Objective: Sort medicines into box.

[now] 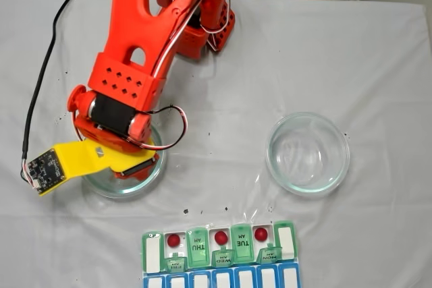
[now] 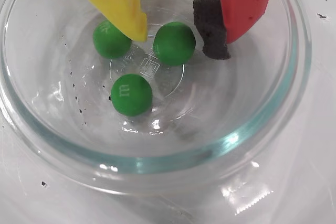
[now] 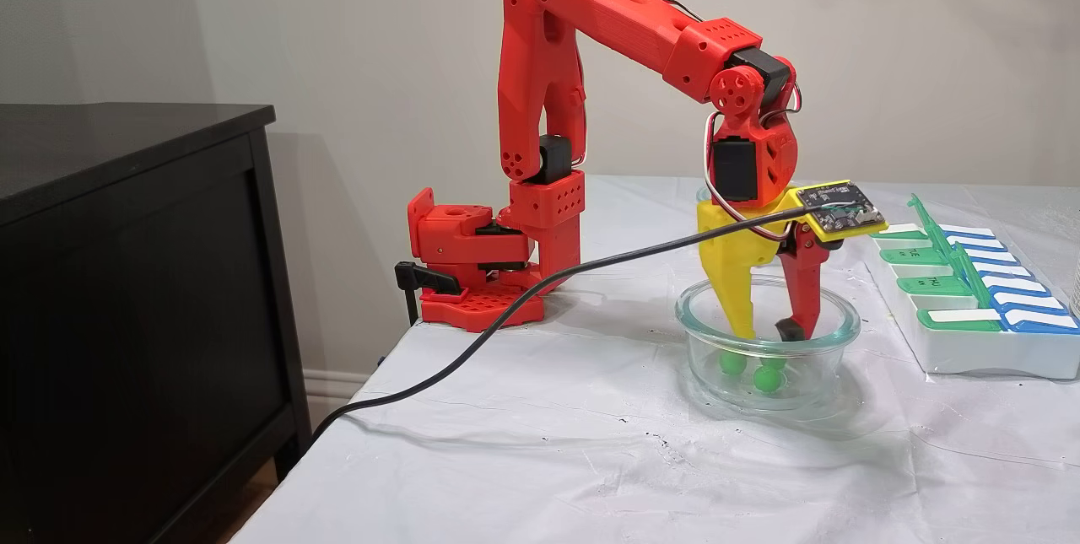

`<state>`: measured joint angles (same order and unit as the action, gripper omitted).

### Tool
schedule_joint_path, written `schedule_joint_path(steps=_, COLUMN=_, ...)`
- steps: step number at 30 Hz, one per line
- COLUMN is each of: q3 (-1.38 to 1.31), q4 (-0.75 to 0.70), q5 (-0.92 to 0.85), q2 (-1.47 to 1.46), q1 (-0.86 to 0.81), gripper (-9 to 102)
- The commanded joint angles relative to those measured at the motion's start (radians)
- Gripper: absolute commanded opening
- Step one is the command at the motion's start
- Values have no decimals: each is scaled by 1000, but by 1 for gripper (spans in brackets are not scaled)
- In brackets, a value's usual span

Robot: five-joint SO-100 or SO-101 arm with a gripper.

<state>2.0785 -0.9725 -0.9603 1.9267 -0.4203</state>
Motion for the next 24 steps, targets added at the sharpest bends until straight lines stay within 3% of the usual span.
schedule_joint_path(steps=1, q3=-31, q4=21, q5=-5, q2=71, q1=17, gripper=18)
schedule_joint_path(steps=21, q3=21, q4=89, q5=-51, q2=69, q1=29, gripper=13)
schedule_joint_path(steps=24, q3=38, q4=104, q5=-63, q2=89, q1=29, gripper=8)
